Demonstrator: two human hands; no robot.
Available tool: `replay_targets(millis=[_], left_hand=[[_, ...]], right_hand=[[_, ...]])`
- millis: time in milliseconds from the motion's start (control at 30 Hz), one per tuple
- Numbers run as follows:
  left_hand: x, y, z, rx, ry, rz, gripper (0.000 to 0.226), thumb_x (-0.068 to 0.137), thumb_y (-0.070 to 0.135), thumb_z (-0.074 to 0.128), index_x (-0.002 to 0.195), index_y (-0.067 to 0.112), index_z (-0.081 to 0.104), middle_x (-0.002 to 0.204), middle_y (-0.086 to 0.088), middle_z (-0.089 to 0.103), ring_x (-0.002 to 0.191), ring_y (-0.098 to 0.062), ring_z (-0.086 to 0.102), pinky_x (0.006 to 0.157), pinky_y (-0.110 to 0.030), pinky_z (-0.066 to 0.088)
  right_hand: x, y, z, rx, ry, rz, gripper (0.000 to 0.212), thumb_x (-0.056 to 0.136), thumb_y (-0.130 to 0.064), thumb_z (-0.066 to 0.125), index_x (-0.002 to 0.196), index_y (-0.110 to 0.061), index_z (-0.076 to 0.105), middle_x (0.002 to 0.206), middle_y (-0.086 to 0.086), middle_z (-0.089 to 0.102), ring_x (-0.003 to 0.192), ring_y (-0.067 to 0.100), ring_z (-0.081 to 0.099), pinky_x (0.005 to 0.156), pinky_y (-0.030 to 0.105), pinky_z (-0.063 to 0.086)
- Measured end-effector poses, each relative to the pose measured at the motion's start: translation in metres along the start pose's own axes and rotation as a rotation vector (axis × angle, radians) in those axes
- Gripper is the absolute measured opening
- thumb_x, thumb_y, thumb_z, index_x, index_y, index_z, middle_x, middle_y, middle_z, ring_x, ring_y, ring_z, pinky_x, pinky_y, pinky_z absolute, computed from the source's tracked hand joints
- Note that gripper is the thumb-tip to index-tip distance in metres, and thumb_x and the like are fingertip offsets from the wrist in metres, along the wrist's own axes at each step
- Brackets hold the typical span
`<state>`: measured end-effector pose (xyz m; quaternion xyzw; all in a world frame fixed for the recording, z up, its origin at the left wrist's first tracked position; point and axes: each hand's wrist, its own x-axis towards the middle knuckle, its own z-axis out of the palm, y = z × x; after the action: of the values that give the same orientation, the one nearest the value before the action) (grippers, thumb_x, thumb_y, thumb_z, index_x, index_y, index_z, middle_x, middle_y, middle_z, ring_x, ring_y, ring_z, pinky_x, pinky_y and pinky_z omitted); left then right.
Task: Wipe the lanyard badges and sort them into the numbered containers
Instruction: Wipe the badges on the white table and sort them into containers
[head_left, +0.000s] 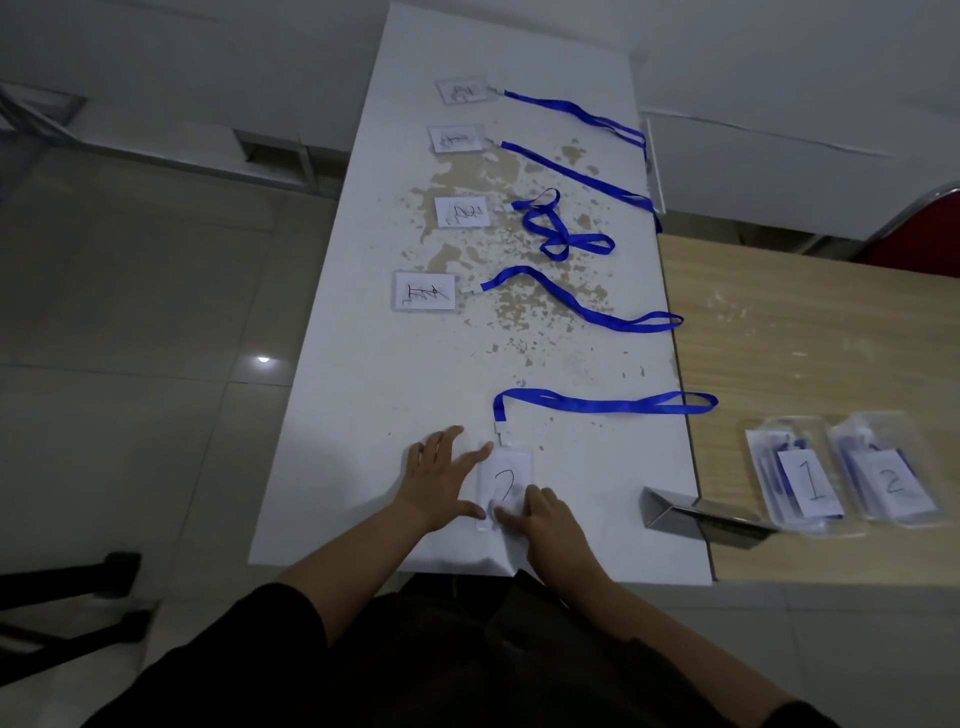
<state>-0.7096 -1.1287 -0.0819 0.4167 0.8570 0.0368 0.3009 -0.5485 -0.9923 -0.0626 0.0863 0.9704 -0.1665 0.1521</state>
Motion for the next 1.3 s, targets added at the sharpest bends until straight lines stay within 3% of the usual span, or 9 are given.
replay_targets(millis=[233,333,400,533,600,767,867,1067,1300], left_hand=[[0.0,-0.001,-0.002,0.004,-0.009,0.007,0.094,0.079,0.068,0.059,0.152,0.043,0.005,0.161,-0.006,-0.006,0.148,-0.032,-0.004,0.117,-0.052,0.006],[0.0,-0.002,-0.001,0.004,-0.008,0.01,0.093,0.08,0.069,0.057,0.152,0.044,0.004,0.161,-0.006,-0.007,0.148,-0.033,-0.005,0.117,-0.053,0.005],[-0.001,-0.003,0.0,-0.003,-0.008,0.013,0.094,0.079,0.069,0.058,0.152,0.044,0.003,0.161,-0.006,-0.007,0.148,-0.032,-0.006,0.117,-0.052,0.004],[0.0,-0.003,0.0,-0.017,-0.01,0.013,0.095,0.079,0.068,0.059,0.152,0.044,0.003,0.16,-0.006,-0.008,0.148,-0.031,-0.007,0.118,-0.052,0.003],[0.0,-0.003,0.0,-0.009,-0.009,0.015,0.095,0.078,0.069,0.058,0.152,0.044,0.003,0.16,-0.007,-0.008,0.148,-0.032,-0.006,0.118,-0.052,0.004],[0.001,-0.003,0.0,0.011,0.0,0.012,0.096,0.078,0.07,0.059,0.152,0.044,0.003,0.16,-0.006,-0.006,0.147,-0.032,-0.003,0.118,-0.051,0.007],[0.0,-0.003,0.0,0.005,-0.005,0.009,0.096,0.077,0.069,0.06,0.152,0.045,0.004,0.16,-0.006,-0.006,0.148,-0.031,-0.004,0.118,-0.052,0.006],[0.0,-0.003,0.001,0.0,0.005,0.017,0.096,0.076,0.07,0.06,0.152,0.045,0.005,0.16,-0.006,-0.005,0.147,-0.031,-0.004,0.117,-0.051,0.006],[-0.001,-0.003,-0.003,0.026,-0.013,0.02,0.099,0.075,0.073,0.059,0.152,0.044,0.003,0.161,-0.007,-0.007,0.148,-0.033,-0.005,0.117,-0.053,0.005]], right_hand=[[0.027,0.01,-0.017,0.139,-0.006,0.084,0.029,0.095,-0.037,0.055,0.121,-0.033,0.067,0.106,0.003,0.059,0.099,0.019,0.053,0.083,0.029,0.048],[0.031,0.007,-0.019,0.357,0.048,0.204,0.028,0.09,-0.044,0.062,0.099,-0.021,0.076,0.088,-0.002,0.061,0.083,0.009,0.054,0.071,0.011,0.042],[0.034,0.006,-0.018,0.507,0.098,0.357,0.024,0.089,-0.033,0.068,0.091,-0.011,0.077,0.086,0.001,0.066,0.076,0.005,0.055,0.067,0.005,0.039],[0.035,0.003,-0.019,0.651,0.174,0.447,0.006,0.083,-0.011,0.072,0.088,-0.01,0.07,0.078,0.008,0.071,0.074,0.019,0.067,0.075,0.03,0.056],[0.036,-0.002,-0.019,0.727,0.114,0.485,0.034,0.075,-0.016,0.082,0.094,-0.011,0.053,0.075,0.014,0.066,0.067,0.023,0.063,0.067,0.034,0.055],[0.053,-0.004,-0.014,0.736,0.162,0.573,0.032,0.069,-0.023,0.087,0.073,-0.011,0.057,0.067,0.001,0.061,0.06,0.008,0.054,0.06,0.019,0.042],[0.067,0.003,-0.021,0.721,0.204,0.646,0.031,0.071,-0.026,0.086,0.078,-0.008,0.063,0.071,0.001,0.065,0.064,0.01,0.058,0.063,0.019,0.046],[0.048,-0.005,-0.003,0.402,0.015,0.525,0.032,0.076,-0.038,0.079,0.064,-0.027,0.052,0.064,-0.009,0.057,0.062,0.009,0.057,0.063,0.025,0.049],[0.058,-0.006,-0.014,0.303,0.095,0.534,0.028,0.081,-0.046,0.073,0.073,-0.023,0.059,0.072,-0.006,0.061,0.067,0.011,0.059,0.064,0.026,0.052]])
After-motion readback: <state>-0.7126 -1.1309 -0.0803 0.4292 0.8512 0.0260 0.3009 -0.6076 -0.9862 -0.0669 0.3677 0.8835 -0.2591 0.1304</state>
